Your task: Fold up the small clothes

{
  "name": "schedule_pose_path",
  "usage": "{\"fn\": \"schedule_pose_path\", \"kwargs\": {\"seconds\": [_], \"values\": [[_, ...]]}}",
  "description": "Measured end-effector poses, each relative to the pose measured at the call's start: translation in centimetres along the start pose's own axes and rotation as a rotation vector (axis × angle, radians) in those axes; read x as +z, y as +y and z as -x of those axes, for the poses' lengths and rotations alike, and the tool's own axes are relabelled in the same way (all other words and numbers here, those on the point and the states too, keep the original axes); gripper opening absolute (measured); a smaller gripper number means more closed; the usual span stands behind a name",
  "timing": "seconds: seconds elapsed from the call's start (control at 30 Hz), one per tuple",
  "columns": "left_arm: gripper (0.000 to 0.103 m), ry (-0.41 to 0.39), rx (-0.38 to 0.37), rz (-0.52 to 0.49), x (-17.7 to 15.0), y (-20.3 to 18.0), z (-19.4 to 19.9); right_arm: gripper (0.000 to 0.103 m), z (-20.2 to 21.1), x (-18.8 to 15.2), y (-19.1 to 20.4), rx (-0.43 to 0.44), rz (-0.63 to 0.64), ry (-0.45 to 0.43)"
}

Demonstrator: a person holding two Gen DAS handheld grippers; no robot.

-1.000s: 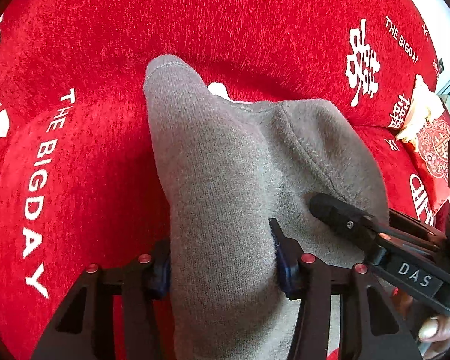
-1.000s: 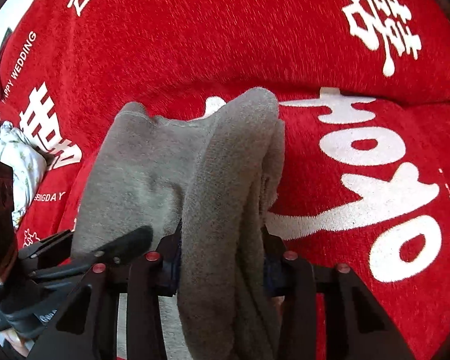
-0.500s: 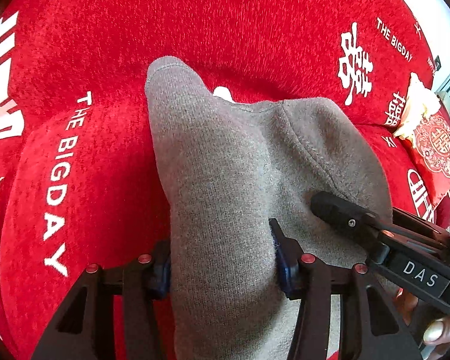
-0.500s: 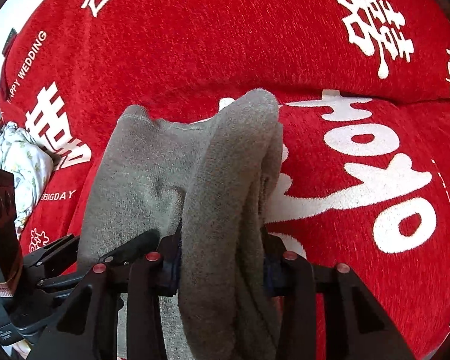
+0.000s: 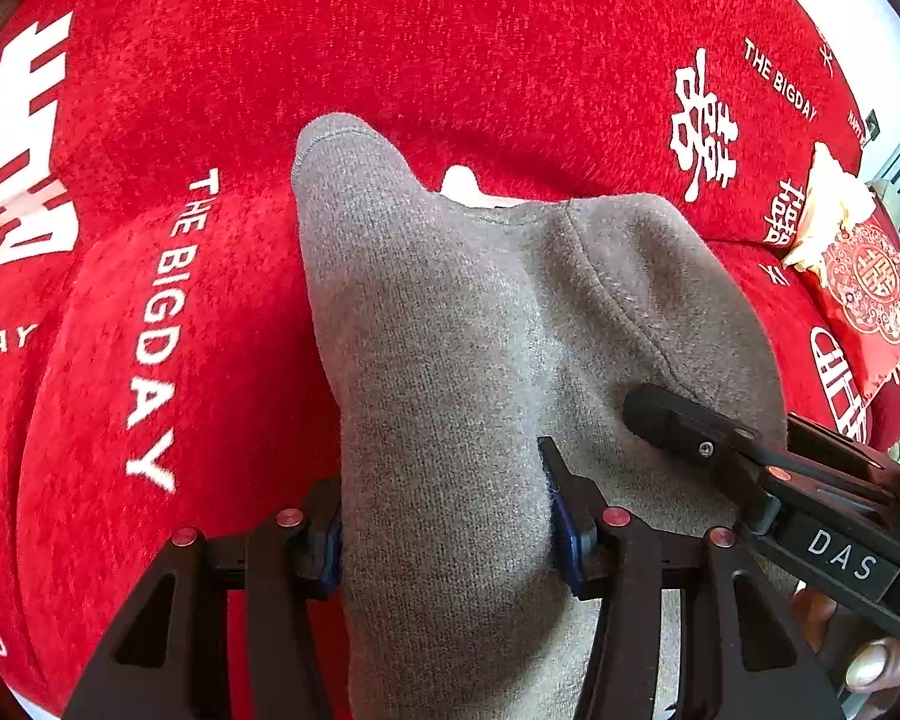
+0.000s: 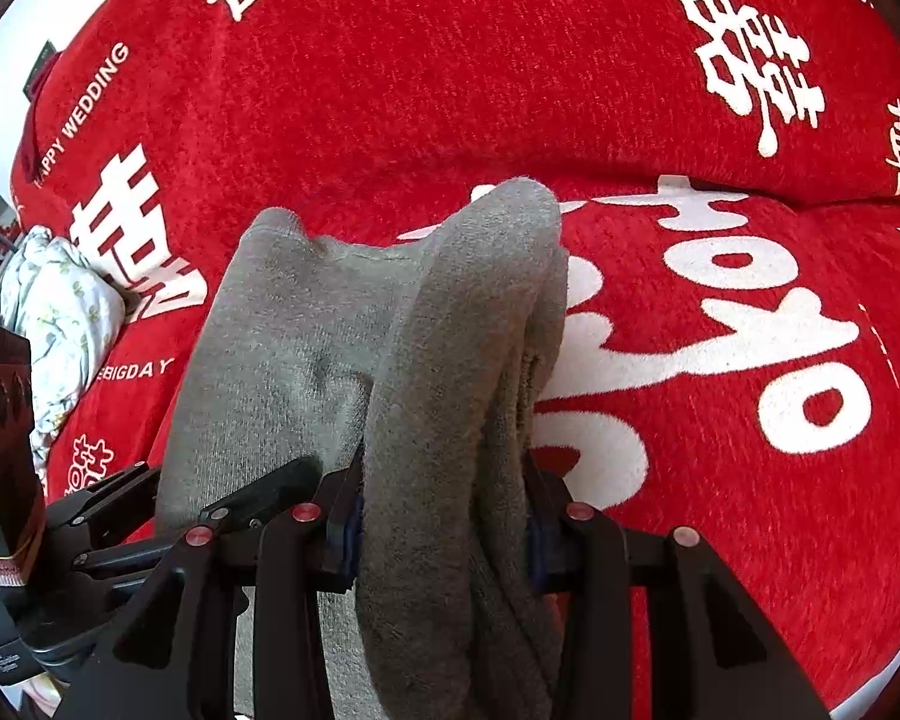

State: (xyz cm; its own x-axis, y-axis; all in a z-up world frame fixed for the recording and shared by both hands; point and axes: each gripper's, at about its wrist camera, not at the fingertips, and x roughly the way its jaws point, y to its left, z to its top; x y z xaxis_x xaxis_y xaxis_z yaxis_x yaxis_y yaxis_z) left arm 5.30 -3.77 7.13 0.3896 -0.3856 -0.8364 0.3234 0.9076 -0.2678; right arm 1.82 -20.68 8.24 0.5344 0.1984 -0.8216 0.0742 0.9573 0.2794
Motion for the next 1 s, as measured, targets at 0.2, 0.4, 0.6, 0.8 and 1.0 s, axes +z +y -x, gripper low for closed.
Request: {"fn": "schedule_pose_path", "kwargs": {"seconds": [0.2,0.4,0.6,0.8,1.0], "values": [[0.054,-0.001,0.011,0.005,-1.5,0.9,0.8,0.043,0.0,-1.2,1.1,0.009,0.009,0.004],[0.054,-0.004,0.021,0.015,-2.9,1.8,1.6,0.043,0.1,-2.6,2.2,0.020,0.019,0.007],[0.054,-0.010,0.027,0.017,-4.1,2.2,2.5,0.043,0.5,-3.8,3.0,0.026,0.024,0.004],[0.054,-0.016,0.037,0.010,-5.3,2.2,3.1,0.043,1.0,-5.0,3.3,0.031,0.025,0.000],[0.054,-0.023,0.044,0.011,-6.4,2.0,3.7,0.043,1.6,-6.1,3.6,0.035,0.029,-0.007]]}}
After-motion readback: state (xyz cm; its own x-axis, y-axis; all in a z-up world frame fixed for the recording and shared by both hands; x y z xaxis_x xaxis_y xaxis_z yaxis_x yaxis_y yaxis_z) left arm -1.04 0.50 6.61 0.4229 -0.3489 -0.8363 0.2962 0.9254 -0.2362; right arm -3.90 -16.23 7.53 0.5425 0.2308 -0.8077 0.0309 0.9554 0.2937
